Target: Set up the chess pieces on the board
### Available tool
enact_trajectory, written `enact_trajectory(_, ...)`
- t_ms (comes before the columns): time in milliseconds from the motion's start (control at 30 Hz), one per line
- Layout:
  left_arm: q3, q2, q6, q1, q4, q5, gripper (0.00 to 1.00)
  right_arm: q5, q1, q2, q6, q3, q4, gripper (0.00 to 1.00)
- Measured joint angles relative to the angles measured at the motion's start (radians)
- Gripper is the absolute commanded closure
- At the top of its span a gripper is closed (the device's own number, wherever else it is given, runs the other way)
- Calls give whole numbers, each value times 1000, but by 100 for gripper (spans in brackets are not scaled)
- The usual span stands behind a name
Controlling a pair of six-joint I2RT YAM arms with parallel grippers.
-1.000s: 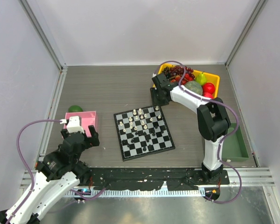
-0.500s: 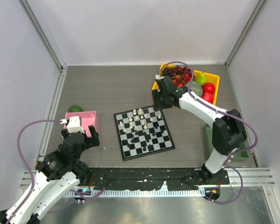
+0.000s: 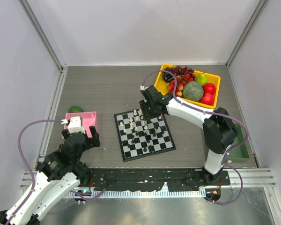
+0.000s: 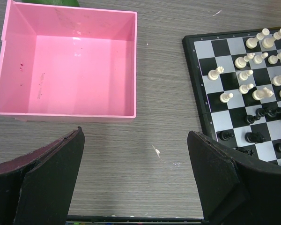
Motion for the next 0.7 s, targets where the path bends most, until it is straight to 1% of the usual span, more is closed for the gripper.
enact_trajectory(300,-2,0,0,0,0,1,0,-27,26,70,12,33,6,56)
enact_trajectory(433,-2,0,0,0,0,1,0,-29,33,109,13,53,9,62)
enact_trajectory(467,-2,0,0,0,0,1,0,-29,35,118,13,58,8,64)
enact_trajectory(567,-2,0,0,0,1,1,0,-29,37,141,12,78,8,67)
enact_trajectory(700,-2,0,0,0,1,1,0,-28,38,152,12,90,6,68)
